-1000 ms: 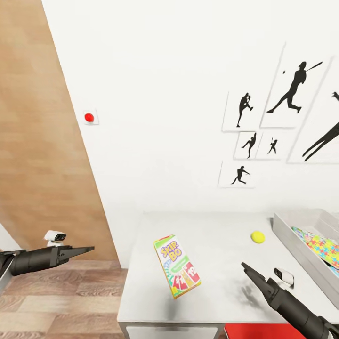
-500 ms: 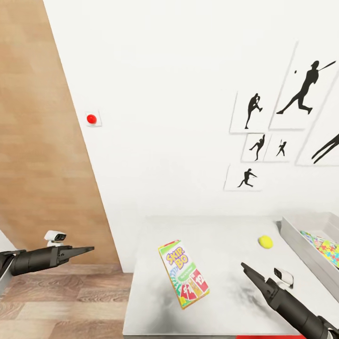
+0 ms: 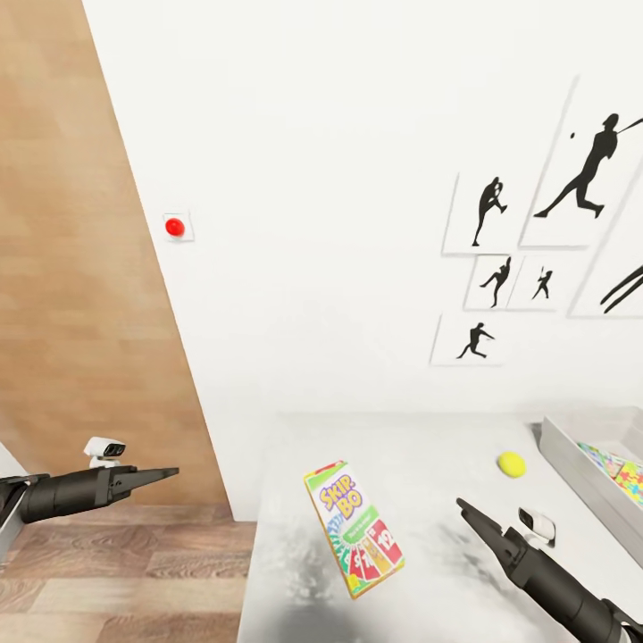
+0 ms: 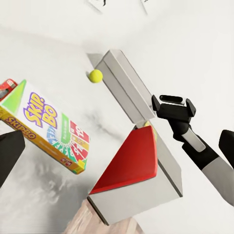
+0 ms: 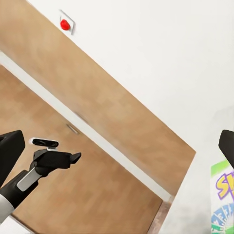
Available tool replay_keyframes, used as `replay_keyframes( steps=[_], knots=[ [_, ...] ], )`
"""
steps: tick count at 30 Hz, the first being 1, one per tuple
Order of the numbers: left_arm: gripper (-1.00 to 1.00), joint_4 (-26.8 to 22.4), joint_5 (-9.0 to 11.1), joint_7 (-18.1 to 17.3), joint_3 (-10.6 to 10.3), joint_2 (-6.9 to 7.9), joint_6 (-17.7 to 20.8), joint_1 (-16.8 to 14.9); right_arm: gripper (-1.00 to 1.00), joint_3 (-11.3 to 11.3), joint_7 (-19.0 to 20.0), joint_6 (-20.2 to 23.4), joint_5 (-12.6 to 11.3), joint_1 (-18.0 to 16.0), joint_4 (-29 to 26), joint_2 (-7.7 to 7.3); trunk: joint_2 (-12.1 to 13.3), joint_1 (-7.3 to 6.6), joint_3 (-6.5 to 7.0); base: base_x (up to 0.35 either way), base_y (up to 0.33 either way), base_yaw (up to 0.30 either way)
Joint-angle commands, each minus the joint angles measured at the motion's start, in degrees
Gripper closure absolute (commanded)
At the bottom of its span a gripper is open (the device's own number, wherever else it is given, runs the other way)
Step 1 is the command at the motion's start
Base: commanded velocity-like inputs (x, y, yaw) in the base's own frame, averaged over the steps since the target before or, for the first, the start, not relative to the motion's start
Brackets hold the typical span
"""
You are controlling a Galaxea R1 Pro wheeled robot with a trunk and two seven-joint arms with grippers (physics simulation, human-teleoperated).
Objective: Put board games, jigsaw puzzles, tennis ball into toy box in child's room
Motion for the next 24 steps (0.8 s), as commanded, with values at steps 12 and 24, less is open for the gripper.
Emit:
replay_keyframes(
  steps=[12,24],
  knots=[
    [-1.00,-0.01,0.01,-0.20,0.05,0.15,0.61,-0.05,-1.00,0.48,-4.45,0.55,-0.15,-0.05,-0.22,0.12,-0.12,0.04,-0.13,0.021,0.011,0.000],
    [-1.00,0.08,0.01,-0.20,0.07,0.21,0.61,-0.05,-1.00,6.00,-22.16,2.40,-0.45,-0.59,-0.48,0.10,-0.12,0.04,-0.13,0.001,0.000,0.000]
  ],
)
